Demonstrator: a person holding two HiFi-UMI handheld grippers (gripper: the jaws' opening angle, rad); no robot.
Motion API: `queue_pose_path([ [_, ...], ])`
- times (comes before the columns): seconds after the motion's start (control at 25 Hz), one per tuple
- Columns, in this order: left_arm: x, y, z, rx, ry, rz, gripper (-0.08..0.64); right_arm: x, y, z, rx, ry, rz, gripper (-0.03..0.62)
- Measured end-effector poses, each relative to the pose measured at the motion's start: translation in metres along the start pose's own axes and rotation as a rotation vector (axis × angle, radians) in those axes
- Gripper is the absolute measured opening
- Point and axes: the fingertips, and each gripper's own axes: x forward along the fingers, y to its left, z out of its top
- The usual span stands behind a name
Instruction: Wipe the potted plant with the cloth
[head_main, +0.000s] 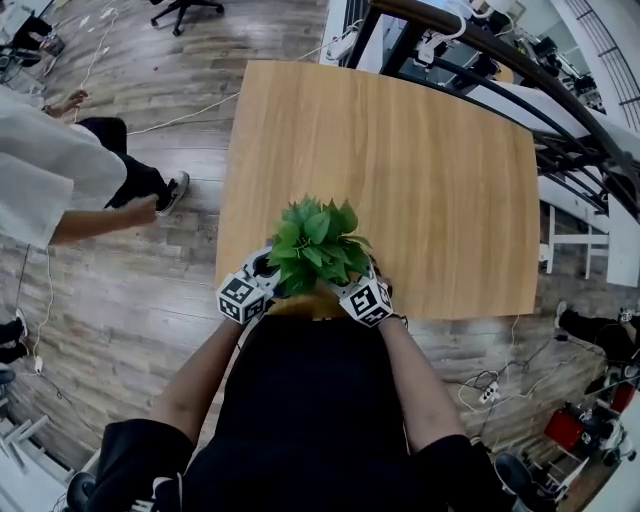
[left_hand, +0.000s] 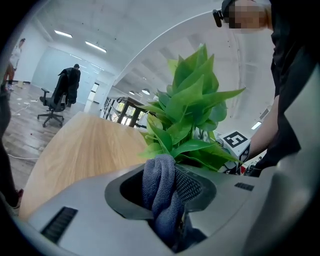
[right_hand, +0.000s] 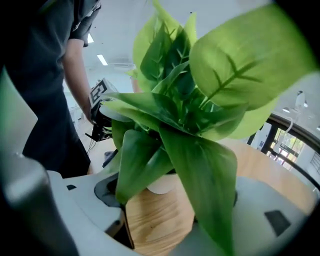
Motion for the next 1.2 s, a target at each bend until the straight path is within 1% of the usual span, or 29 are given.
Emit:
queue_pose_path([
  [0.16,-0.001,-0.003,-0.011,0.025,0.017,-0.005,0.138,-0.001,0.000,-0.001,0.045,-0.003,-0.024,0.339],
  [0.32,-0.002,-0.020,-0.012,0.005,0.018,-0.043,0.138,-0.002,0.001,-0.004,0.055,0.003,-0.028,0.339],
  [0.52,-0.005,-0.032,-0.047,0.076,0.091,-0.119,0.138,0.000,0.002,-0.004,0.064,0.003,-0.035,0.339],
  [0.64,-0.005,-0.042,-0.045,0.062,0.119,-0.147,0.138,-0.001,0.001,-0.005,0.071,0.001,-0.049,0.337],
  [0.72,-0.004,-0.041,-0.043,0.054,0.111,-0.141,0.138,-0.001,0.000,-0.003,0.073,-0.002,-0.059,0.337],
  [0.8,-0.005,-0.033,-0.045,0.056,0.088,-0.116,0.138,-0.002,0.005,-0.003,0.082,-0.006,-0.060,0.337],
  [0.96,-0.010,-0.015,-0.036,0.033,0.041,-0.040,0.138,-0.009,0.023,-0.006,0.093,-0.024,-0.010,0.339],
  [1.0,-0.011,-0.013,-0.030,0.021,0.032,-0.029,0.138,-0.012,0.025,-0.009,0.087,-0.023,-0.011,0.337],
  [1.08,-0.011,-0.012,-0.023,0.003,0.030,-0.019,0.138,-0.014,0.019,-0.015,0.090,-0.019,-0.045,0.339],
  [1.2,-0.013,-0.012,-0.021,-0.004,0.031,-0.017,0.138,-0.013,0.004,-0.017,0.103,-0.014,-0.097,0.339],
])
